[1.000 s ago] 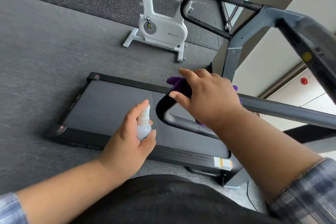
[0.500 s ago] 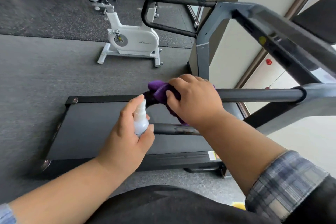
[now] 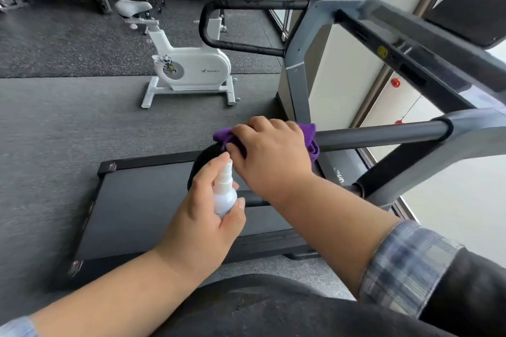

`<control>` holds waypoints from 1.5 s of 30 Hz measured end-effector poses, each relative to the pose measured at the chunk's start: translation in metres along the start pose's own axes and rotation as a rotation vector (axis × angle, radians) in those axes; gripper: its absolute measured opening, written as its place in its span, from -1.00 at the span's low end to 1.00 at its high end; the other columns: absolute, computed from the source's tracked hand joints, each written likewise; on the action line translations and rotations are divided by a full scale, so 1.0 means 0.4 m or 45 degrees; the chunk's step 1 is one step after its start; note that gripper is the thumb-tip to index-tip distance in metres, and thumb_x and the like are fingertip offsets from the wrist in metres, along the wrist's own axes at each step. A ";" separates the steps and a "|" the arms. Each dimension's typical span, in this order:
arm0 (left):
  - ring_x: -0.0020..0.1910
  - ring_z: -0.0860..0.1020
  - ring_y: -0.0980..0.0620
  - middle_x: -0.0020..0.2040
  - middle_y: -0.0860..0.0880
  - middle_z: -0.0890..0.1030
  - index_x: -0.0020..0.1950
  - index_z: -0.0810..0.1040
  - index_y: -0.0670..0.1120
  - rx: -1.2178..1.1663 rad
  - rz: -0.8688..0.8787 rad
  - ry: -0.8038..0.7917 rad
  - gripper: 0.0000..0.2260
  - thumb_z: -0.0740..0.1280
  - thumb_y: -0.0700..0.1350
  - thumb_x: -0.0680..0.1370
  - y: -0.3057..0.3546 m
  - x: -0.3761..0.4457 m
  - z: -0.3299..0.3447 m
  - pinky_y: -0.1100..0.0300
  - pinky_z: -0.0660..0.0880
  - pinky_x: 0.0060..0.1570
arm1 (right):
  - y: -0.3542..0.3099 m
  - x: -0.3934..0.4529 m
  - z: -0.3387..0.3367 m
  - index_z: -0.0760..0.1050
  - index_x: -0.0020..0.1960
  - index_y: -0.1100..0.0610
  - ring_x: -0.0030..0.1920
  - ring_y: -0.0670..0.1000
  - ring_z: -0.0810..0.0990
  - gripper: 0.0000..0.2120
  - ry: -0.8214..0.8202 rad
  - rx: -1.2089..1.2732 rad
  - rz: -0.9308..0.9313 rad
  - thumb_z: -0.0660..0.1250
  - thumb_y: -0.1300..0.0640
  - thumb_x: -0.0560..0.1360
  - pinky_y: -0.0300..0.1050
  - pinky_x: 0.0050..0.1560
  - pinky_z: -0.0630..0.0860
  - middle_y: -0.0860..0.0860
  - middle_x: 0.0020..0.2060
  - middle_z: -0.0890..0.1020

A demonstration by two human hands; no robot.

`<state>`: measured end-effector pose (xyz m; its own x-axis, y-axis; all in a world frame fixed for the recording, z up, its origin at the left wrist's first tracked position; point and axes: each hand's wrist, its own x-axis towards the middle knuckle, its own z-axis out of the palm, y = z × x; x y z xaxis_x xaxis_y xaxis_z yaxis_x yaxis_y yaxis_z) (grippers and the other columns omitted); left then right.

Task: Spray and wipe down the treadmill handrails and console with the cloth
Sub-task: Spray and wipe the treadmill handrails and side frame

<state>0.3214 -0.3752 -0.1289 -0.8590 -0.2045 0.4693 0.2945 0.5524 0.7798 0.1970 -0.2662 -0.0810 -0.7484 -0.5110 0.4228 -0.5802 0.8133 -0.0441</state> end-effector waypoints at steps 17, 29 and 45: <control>0.21 0.44 0.40 0.26 0.24 0.46 0.40 0.19 0.17 0.078 0.132 0.008 -0.47 0.31 0.00 0.49 0.028 0.016 0.014 0.50 0.33 0.19 | -0.013 0.001 0.004 0.58 0.28 -0.09 0.06 0.14 0.57 -0.60 -0.054 0.125 -0.203 0.21 -0.23 0.56 0.09 0.08 0.37 -0.06 0.13 0.61; 0.07 0.54 0.20 0.05 0.15 0.54 0.40 0.23 0.18 0.039 0.118 -0.099 -0.51 0.29 0.05 0.50 0.061 0.063 0.116 0.51 0.36 0.09 | 0.322 -0.062 -0.058 0.63 0.21 -0.03 0.09 0.10 0.62 -0.65 0.109 0.151 0.010 0.22 -0.15 0.58 0.02 0.14 0.44 -0.07 0.08 0.67; 0.18 0.44 0.43 0.27 0.40 0.43 0.39 0.26 0.06 0.106 0.131 -0.083 -0.52 0.30 -0.03 0.49 0.200 0.088 0.345 0.52 0.33 0.17 | 0.362 -0.047 -0.061 0.53 0.29 -0.04 0.04 0.13 0.56 -0.57 -0.110 0.154 -0.248 0.12 -0.25 0.60 0.07 0.08 0.39 -0.03 0.07 0.60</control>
<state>0.2568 -0.2268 -0.1073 -0.8523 -0.0920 0.5150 0.3490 0.6334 0.6906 0.1350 -0.1321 -0.0732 -0.6402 -0.6813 0.3549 -0.7469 0.6602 -0.0797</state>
